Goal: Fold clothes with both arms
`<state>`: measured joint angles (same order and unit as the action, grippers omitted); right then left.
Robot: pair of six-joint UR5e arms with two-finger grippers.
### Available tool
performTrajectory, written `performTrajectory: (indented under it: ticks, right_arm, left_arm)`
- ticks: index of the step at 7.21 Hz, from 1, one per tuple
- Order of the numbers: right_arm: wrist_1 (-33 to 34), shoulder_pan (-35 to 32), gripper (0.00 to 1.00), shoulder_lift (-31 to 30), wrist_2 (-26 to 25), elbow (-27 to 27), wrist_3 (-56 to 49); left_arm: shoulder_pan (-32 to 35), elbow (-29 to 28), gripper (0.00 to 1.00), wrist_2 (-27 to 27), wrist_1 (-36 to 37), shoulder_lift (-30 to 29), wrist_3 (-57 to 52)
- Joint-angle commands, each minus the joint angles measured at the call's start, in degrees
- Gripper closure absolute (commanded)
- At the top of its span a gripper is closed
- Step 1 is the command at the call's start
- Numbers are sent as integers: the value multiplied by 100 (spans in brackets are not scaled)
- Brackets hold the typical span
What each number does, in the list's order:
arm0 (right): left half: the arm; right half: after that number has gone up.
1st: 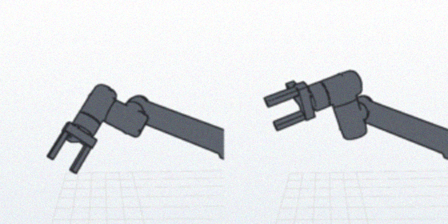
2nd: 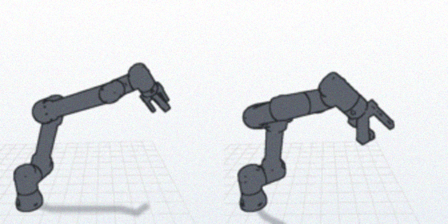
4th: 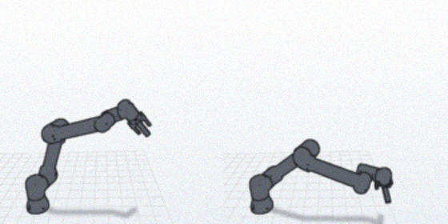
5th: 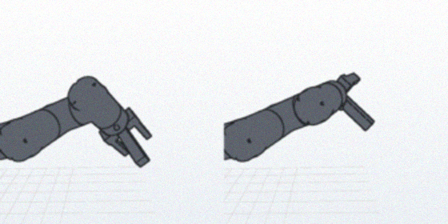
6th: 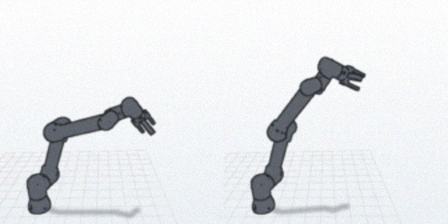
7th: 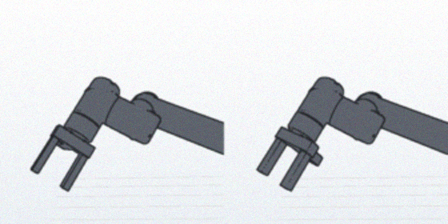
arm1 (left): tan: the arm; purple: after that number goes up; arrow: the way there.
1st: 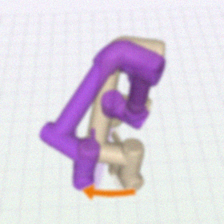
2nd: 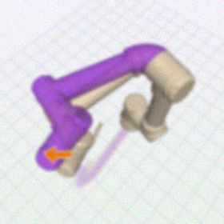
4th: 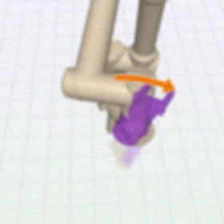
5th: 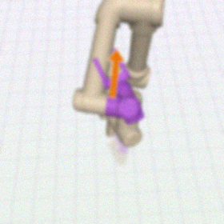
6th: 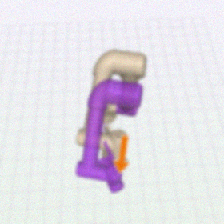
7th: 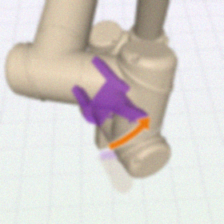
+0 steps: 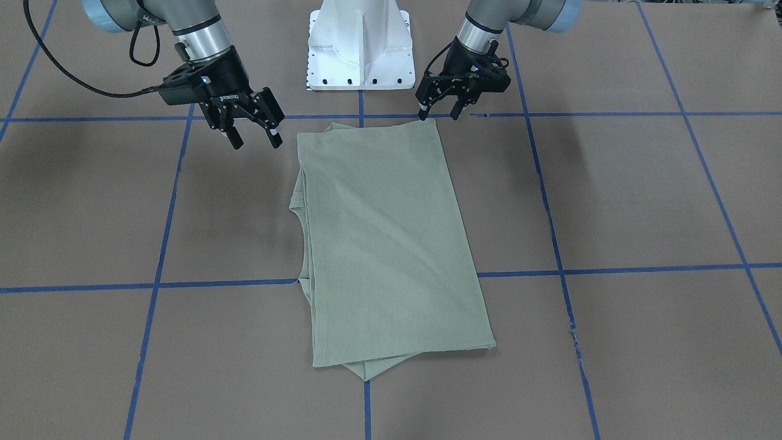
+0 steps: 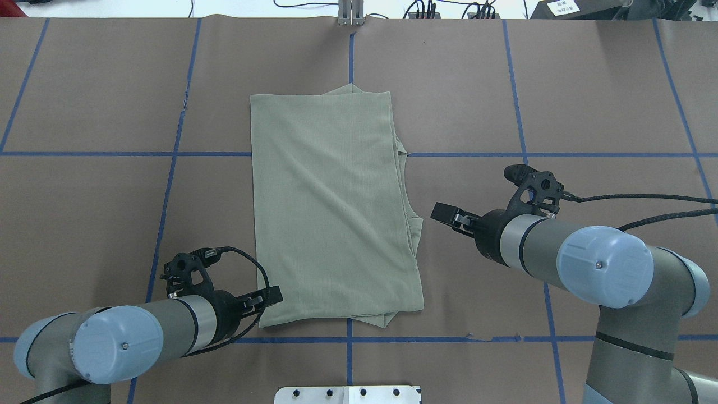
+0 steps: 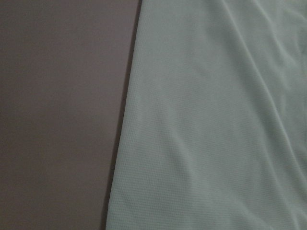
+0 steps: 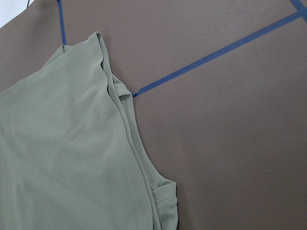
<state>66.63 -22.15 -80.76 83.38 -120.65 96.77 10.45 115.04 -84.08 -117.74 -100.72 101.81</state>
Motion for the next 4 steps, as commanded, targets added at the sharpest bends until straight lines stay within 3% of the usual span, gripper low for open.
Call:
performTrajectory:
  ticks: [1,4]
  right_arm:
    - [-1,9,0,-1,-68,6,0]
    - [7,18,0,-1,-85,32,9]
  left_arm:
    - [-43,-288,21,-3,-3,-237,129]
    - [-51,-386,21,-38,6,-238,120]
